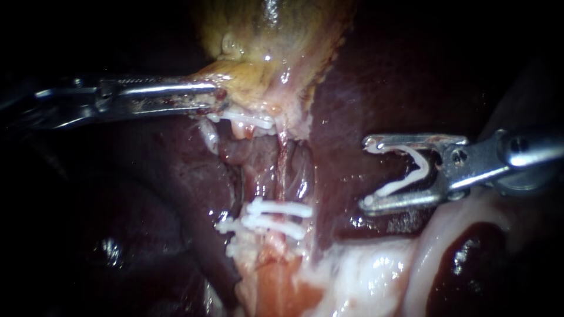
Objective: Clipping third clip right tube
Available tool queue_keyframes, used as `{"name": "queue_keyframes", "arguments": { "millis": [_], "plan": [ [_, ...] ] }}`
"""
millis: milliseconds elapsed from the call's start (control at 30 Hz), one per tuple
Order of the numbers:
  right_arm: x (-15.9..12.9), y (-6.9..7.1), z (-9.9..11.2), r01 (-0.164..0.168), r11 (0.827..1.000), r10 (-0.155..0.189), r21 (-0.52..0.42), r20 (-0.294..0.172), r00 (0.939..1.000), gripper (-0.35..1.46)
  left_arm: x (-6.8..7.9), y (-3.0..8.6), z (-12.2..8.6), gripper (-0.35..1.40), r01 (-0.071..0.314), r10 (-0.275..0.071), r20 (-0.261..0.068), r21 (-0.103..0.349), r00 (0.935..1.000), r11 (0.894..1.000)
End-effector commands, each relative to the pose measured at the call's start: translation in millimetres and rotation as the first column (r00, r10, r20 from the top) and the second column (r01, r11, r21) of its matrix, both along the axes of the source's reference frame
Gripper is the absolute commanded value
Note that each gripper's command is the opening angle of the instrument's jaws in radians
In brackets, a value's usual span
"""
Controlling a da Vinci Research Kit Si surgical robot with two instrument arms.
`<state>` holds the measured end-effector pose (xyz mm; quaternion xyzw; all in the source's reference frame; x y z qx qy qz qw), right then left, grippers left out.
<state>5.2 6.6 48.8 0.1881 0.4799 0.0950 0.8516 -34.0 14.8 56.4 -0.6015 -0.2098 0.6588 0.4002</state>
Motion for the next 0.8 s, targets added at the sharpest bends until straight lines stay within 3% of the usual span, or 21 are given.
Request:
{"name": "queue_keyframes", "arguments": {
  "millis": [33,133,233,367,500,700,800],
  "plan": [
    [0.0,0.0,0.0,0.0,1.0,0.0,-0.001,0.0,1.0,0.49,0.1,0.0,0.0,-0.35,0.0,0.0,0.001,0.0,1.0,1.0],
    [0.0,0.0,0.0,0.0,1.0,0.0,-0.001,0.0,1.0,0.49,0.5,0.2,-0.4,-0.35,-0.003,0.003,0.003,0.003,1.0,1.0],
    [0.0,0.0,0.0,0.0,1.0,0.0,-0.001,-0.001,1.0,0.49,1.8,1.5,-1.9,-0.35,-0.012,0.012,0.009,0.016,0.9999,1.0],
    [0.0,0.0,0.0,0.0,1.0,0.0,-0.001,-0.001,1.0,0.5,4.2,3.8,-4.7,-0.35,0.024,-0.024,0.034,-0.002,0.9991,1.0],
    [0.1,0.1,0.0,-0.001,1.0,0.001,0.0,0.0,1.0,0.5,6.4,5.1,-6.7,-0.35,0.064,-0.063,0.043,-0.024,0.9971,0.998],
    [1.4,0.5,0.0,-0.008,1.0,0.008,0.001,0.004,1.0,0.5,6.5,4.6,-6.4,-0.35,0.067,-0.066,0.039,-0.028,0.997,0.997],
    [3.2,1.6,0.2,-0.043,0.998,0.043,0.048,0.017,0.9989,0.5,6.2,4.3,-6.2,-0.35,0.069,-0.068,0.038,-0.031,0.997,0.997]
  ]
}}
